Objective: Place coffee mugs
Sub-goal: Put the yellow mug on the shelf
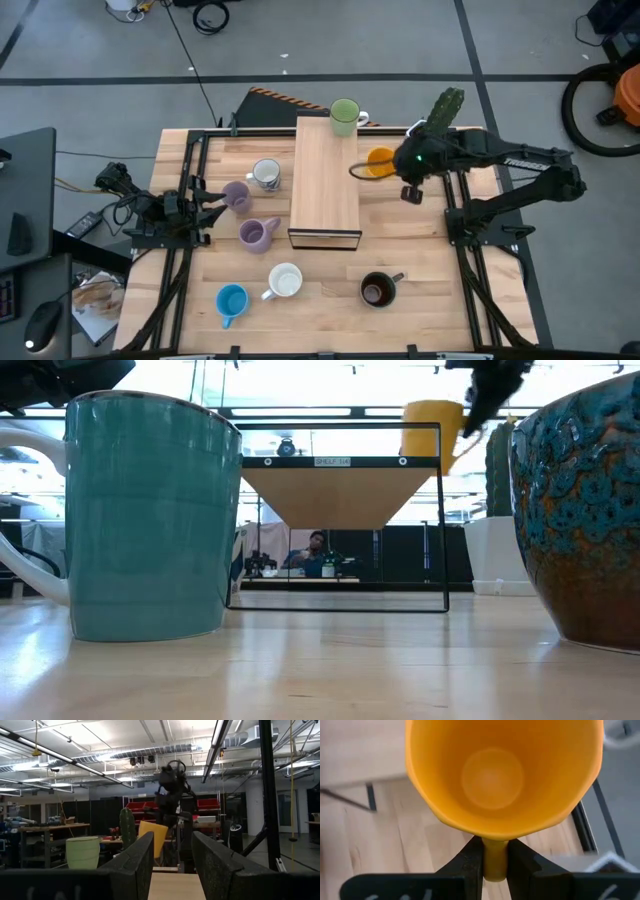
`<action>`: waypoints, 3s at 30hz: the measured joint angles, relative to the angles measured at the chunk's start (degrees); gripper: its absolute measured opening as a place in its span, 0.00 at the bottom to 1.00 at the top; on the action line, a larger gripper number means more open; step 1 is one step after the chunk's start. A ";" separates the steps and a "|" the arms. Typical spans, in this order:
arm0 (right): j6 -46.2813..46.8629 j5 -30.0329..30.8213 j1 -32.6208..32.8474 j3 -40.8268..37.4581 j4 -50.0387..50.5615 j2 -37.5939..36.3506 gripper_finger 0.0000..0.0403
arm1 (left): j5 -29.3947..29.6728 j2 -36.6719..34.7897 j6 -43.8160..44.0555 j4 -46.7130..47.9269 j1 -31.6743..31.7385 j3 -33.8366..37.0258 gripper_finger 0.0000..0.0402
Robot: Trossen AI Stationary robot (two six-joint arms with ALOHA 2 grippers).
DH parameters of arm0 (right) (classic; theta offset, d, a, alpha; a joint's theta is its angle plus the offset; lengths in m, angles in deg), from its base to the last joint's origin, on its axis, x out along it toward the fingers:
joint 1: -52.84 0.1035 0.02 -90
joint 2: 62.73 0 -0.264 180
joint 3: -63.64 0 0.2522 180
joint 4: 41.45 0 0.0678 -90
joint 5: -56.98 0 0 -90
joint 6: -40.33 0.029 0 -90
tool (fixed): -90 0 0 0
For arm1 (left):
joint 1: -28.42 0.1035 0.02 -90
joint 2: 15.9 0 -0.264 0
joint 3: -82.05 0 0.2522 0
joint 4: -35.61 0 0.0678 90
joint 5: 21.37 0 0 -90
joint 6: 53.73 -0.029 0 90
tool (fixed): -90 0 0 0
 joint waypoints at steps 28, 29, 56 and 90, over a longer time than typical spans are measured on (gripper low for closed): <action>-21.36 -17.04 -16.91 12.68 -8.10 21.60 0.16 | -0.15 0.00 0.00 -0.07 0.02 0.00 0.35; -21.38 -17.00 -17.14 12.68 -8.19 21.57 0.16 | -0.14 0.00 0.00 -0.04 0.01 0.01 0.35; -20.02 -17.38 -20.04 12.52 -11.21 21.61 0.19 | -0.15 0.00 0.04 0.01 0.00 0.00 0.35; -19.47 -10.77 -19.74 10.60 -12.18 21.45 0.46 | -0.15 0.00 0.04 0.07 0.00 0.00 0.35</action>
